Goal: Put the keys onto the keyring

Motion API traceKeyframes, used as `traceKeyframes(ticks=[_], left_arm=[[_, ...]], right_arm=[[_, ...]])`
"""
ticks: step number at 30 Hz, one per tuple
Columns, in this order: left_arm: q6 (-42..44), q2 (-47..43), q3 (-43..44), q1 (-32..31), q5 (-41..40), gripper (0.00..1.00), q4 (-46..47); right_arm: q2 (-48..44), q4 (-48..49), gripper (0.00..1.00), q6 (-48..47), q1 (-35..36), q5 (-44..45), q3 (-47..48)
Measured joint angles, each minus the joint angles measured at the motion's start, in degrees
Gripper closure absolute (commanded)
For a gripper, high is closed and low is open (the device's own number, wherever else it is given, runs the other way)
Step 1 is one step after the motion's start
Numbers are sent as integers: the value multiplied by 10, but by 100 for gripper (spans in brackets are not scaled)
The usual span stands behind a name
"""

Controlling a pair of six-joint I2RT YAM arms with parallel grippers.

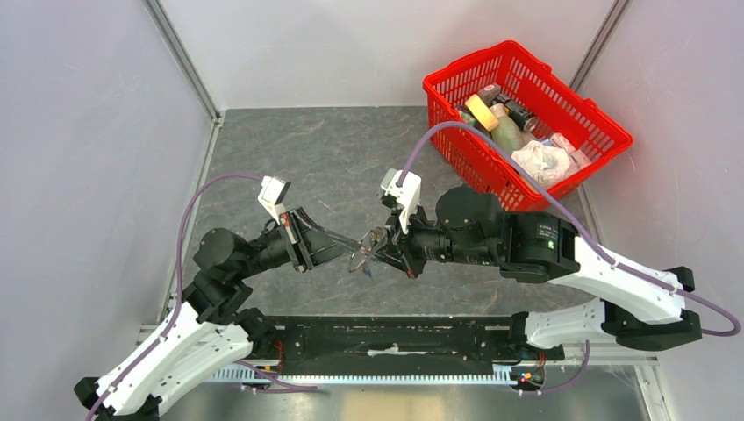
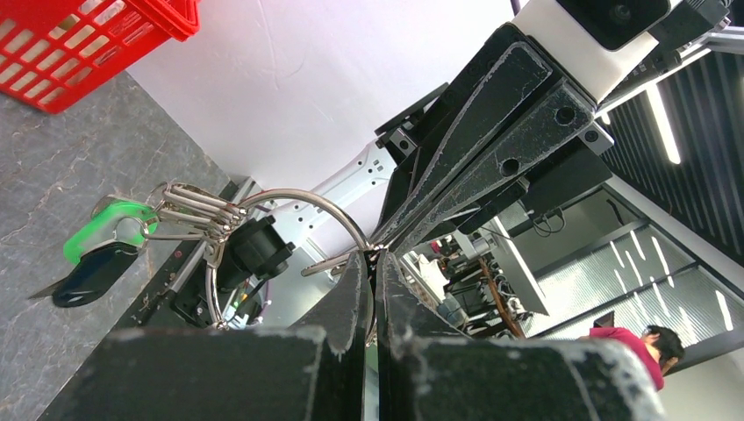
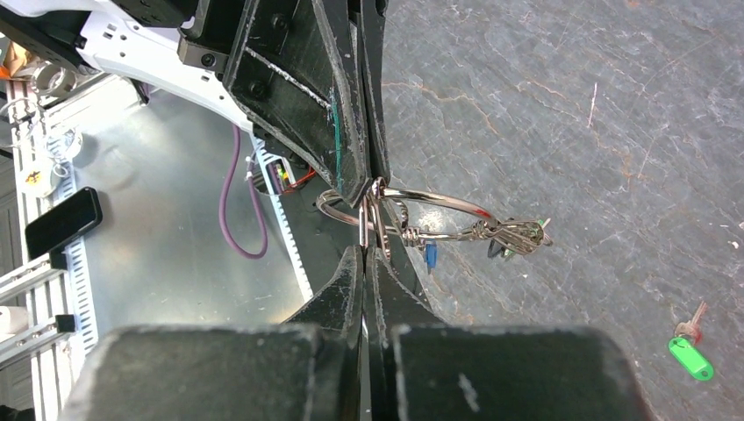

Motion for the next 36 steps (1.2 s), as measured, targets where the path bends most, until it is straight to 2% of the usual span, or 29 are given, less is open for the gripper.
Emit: traceKeyframes(ticks=[3,4,6,8,10,12,23,30,36], left_arm=[[0,-1,0,0,0,98,0],[0,-2,0,0,0,90,0],[-1,-2,0,0,0,62,0],[0,-4,0,0,-2,40,-2],[2,-10,2,0,-8,28,-13],[9,-20,10,0,-22,22,-48],[104,-66,80,0,-140,20,-236],[126,-67,110,0,-155,21,-270],[118,-64,131,0,-127,22,-241]], right_arm=[[0,0,100,0,1,0,0],[0,0,100,0,1,-1,0],[0,0,100,0,1,-1,1],[0,-1,100,0,1,-2,2],[2,-6,100,-1,1,-1,6],[2,-12,100,-1,1,-1,10],[13,-41,100,8,1,20,63],[28,-58,100,68,1,69,69],[57,-82,100,140,-12,113,93]])
